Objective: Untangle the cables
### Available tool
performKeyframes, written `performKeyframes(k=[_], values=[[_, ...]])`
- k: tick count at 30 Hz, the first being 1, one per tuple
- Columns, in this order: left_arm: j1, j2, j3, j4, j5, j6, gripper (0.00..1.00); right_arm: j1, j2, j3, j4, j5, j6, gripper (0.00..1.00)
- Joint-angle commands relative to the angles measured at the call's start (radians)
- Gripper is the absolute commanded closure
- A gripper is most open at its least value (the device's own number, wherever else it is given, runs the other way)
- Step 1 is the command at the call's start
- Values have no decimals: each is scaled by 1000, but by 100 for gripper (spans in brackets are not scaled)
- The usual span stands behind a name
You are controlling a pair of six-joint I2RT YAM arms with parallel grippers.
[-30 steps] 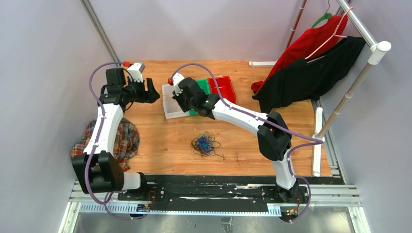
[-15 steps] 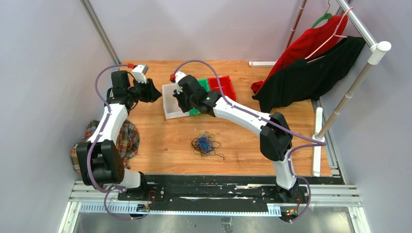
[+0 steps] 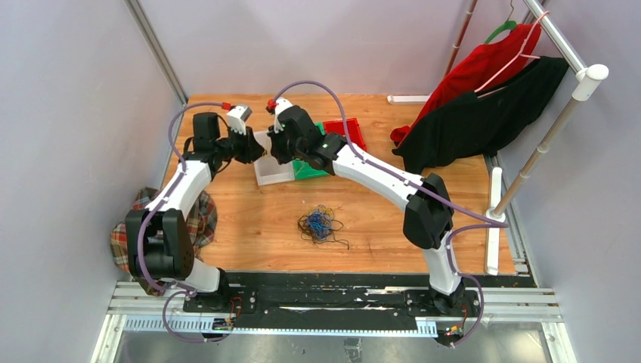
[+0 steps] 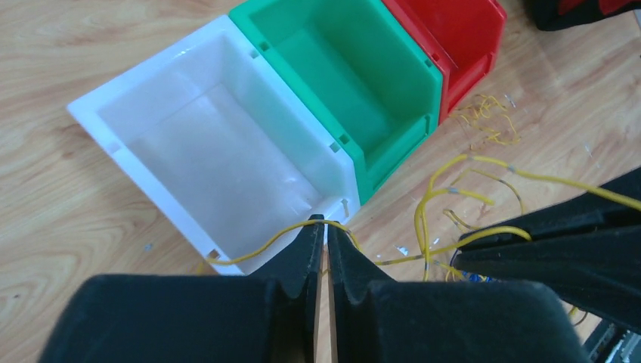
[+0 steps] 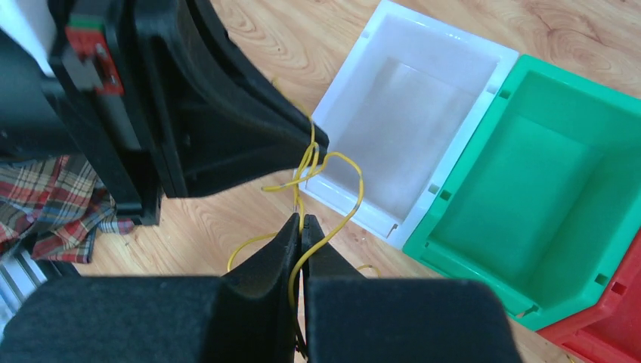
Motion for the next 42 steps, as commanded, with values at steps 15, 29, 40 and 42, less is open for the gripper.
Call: performKeyframes(k=[15,29,40,42], values=[[-26,-41,-175,313,298,-242,99,-94,64,-32,189,24,198,99],[203,-298,-81,-226,235,-26,28,-65,197,89,98,226,182,99],[322,-266,-32,-316,75,17,19,16,282,224,-52,438,175,99],[337,-255,-36,-308,62,17,21,32,287,240,-71,502,172,99]])
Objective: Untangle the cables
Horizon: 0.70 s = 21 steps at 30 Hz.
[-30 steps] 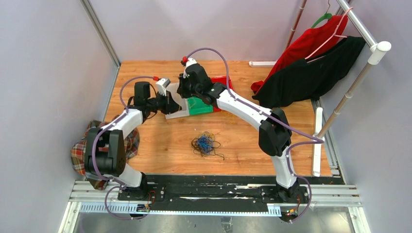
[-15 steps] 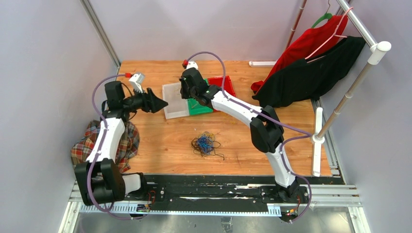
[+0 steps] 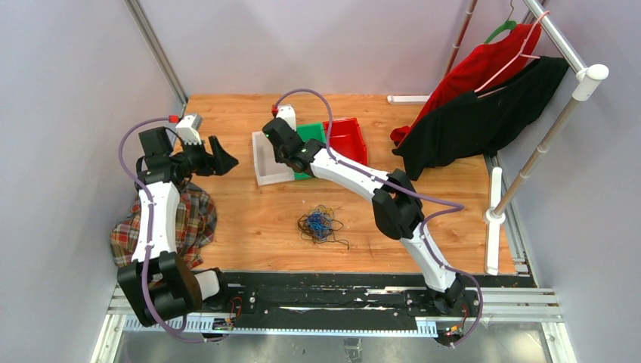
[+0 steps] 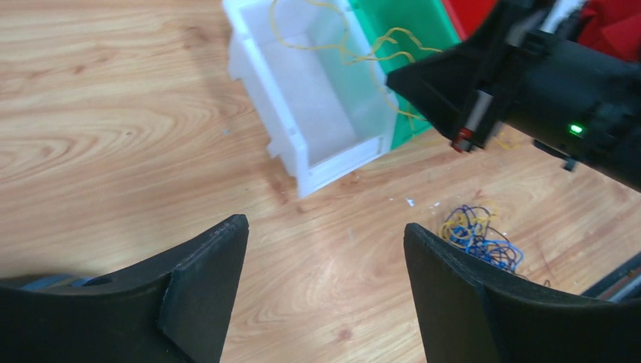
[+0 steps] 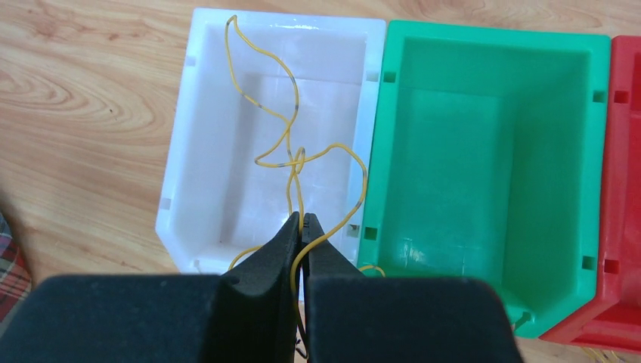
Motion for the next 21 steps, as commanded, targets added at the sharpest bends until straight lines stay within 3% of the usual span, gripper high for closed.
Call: performKeyframes(k=[1,4,10,21], values=[[36,22,0,-2,-48,10,23,44,20,71,-55,144,-2,99],[40,42,-1,-4,-36,9,27,55,17,71,-34,147,-4,99],[42,25,-17,7,-6,3,38,47,-5,-22,201,-7,-21,99],[43,5,-14,24,-13,-6,44,30,66,66,312,-126,-9,99]])
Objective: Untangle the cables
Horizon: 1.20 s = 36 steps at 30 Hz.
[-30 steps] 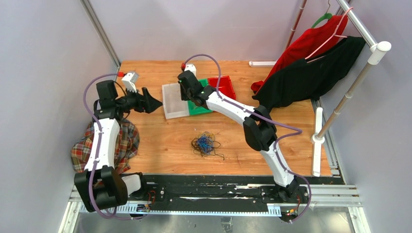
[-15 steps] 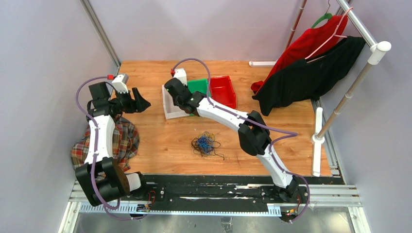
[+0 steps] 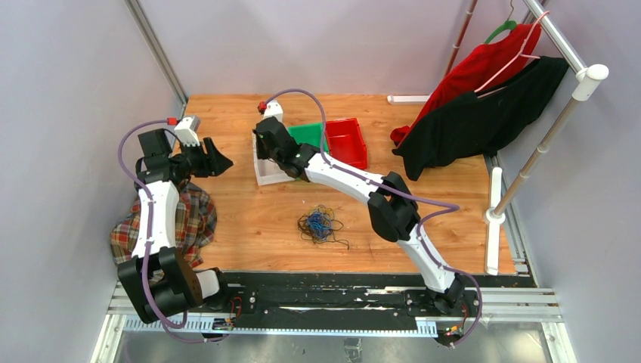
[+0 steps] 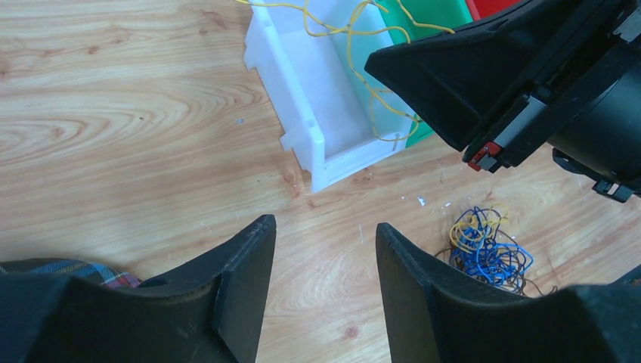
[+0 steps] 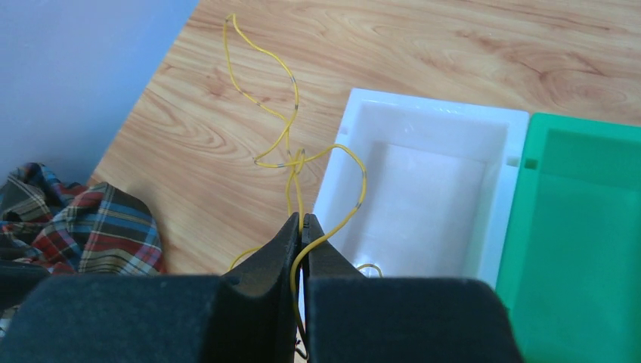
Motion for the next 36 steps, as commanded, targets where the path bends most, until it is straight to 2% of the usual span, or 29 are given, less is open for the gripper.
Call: performKeyframes(k=[1,9,15,19,24,28,34,36], values=[[7,-23,-2,26,12,-8,44,-14,42,30,77,-22,-11,99],[7,-20,-18,74,-3,-17,46,-24,72,-77,91,21,-84,99],[7,-10,-44,150,14,-52,48,-25,98,-86,24,77,-125,99],[6,27,-74,241,-14,-103,48,-26,110,-62,-3,86,-129,99],[2,113,-107,370,-41,-180,47,-33,176,52,-97,80,-131,99],[-28,188,-81,423,-46,-207,46,-35,204,64,-108,64,-134,99],[-116,275,-17,474,-111,-199,44,-37,211,52,-96,46,-139,93],[-138,316,18,492,-122,-206,44,-37,199,45,-83,35,-140,85]])
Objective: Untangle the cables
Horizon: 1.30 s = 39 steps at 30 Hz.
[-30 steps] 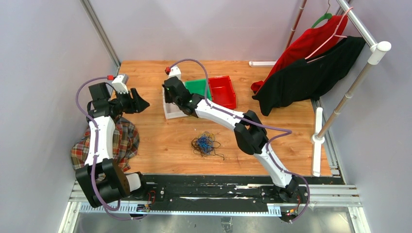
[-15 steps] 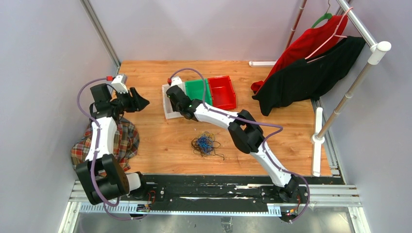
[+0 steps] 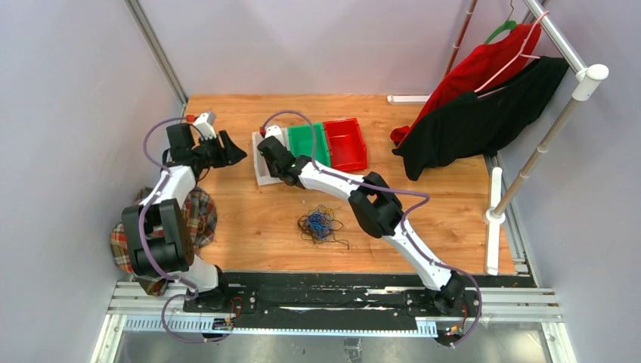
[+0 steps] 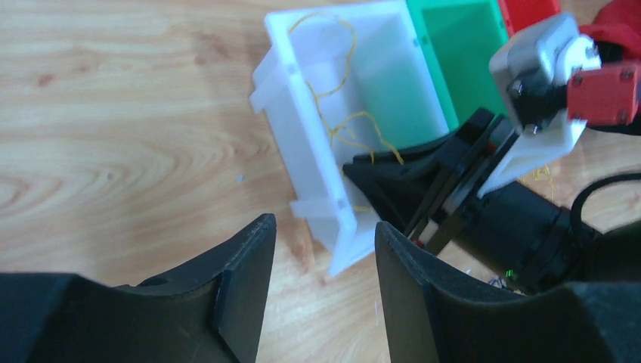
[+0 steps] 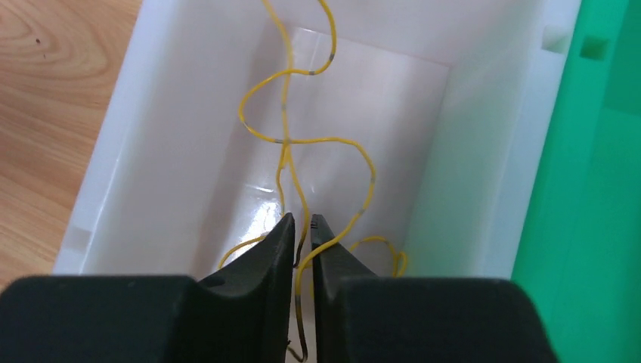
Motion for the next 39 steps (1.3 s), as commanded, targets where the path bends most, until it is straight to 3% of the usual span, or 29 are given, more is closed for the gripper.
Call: performKeyframes(k=[1,3,6,10,24,32,39], values=[[-46,72,101,97,-50,-15,44,-10,-13,6,2,-13,-17,77],[-56,112,140,103,-63,-29,45,-9,-33,0,4,-7,-12,53],[-69,136,165,134,-90,-37,45,-8,-88,-62,44,-3,-3,42],[-95,154,185,140,-128,-20,45,-8,-172,-147,106,-4,15,40],[-159,111,103,140,-151,21,47,-26,-300,-217,107,-103,100,43],[-185,105,106,139,-122,28,51,-53,-367,-332,139,-208,142,35],[-235,83,116,104,-181,92,53,-97,-483,-450,204,-321,177,33]])
